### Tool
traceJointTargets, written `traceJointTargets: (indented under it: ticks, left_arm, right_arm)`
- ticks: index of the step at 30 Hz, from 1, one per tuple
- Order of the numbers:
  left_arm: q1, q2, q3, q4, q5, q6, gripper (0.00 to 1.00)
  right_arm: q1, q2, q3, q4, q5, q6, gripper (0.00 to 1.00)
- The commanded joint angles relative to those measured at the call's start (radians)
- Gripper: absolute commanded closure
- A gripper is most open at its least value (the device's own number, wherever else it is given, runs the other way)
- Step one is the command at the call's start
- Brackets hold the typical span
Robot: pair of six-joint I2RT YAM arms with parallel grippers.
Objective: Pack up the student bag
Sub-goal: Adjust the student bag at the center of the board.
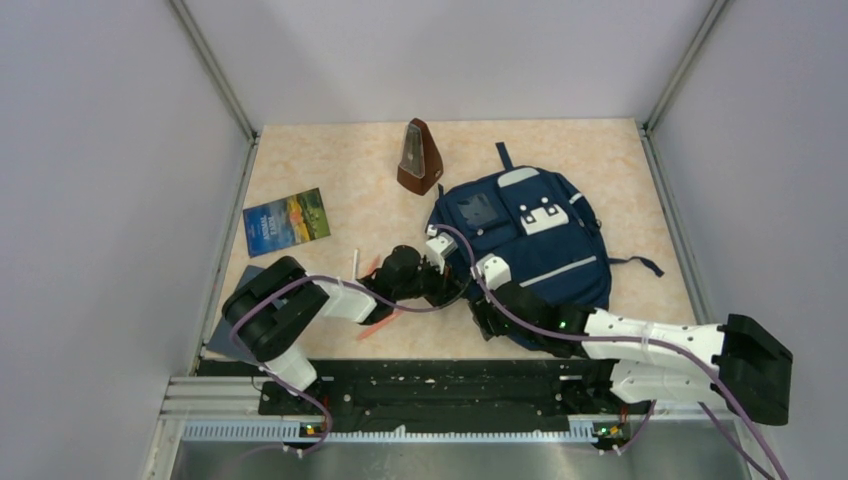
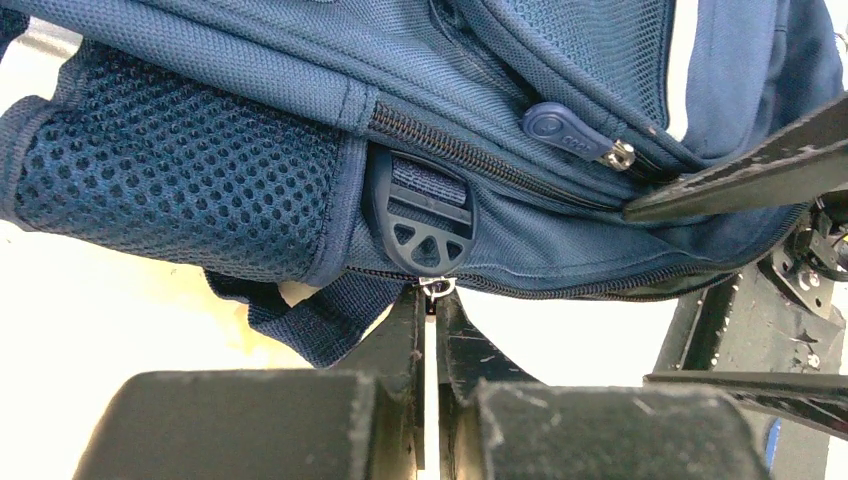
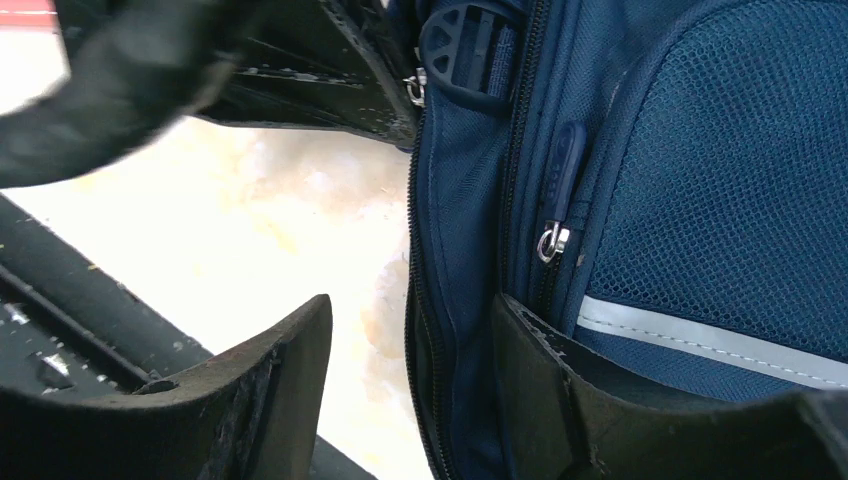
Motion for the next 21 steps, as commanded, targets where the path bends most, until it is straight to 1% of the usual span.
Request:
traceJointTargets:
  ticks: [1,5,7,8,11,12,17,21]
  left_arm:
    - [-0.010,-0.055,-0.007,0.008,0.070,0.011,1.00]
    - [-0.019,-0.048,0.000,-0.001,0.094,0.007,1.00]
    - [-0.026,-0.044,0.004,-0.002,0.091,0.011,1.00]
    - [-0.030,-0.043,0.007,-0.005,0.089,0.014,1.00]
    - [-0.039,-0.050,0.005,-0.012,0.082,0.020,1.00]
    - [-0.042,-0.056,0.001,-0.015,0.077,0.023,1.00]
    - [-0.056,-0.078,-0.019,-0.015,0.075,0.021,1.00]
    - [-0.062,-0.085,-0.031,-0.002,0.097,0.008,1.00]
  right_arm:
    - [0.020,0.051,0.032,-0.015,0.138,0.054,0.40]
    - [0.061,0.129,0.052,-0.039,0.267,0.113,0.43]
    - [0.078,0.164,0.063,-0.045,0.320,0.143,0.49]
    - [0.082,0.179,0.065,-0.041,0.339,0.158,0.59]
    - [0.083,0.211,0.062,-0.012,0.366,0.200,0.95]
    - [0.083,0.213,0.060,0.004,0.360,0.203,1.00]
    - [0.082,0.185,0.054,0.131,0.300,0.122,1.00]
    - [0.074,0.173,0.050,0.294,0.189,0.005,1.00]
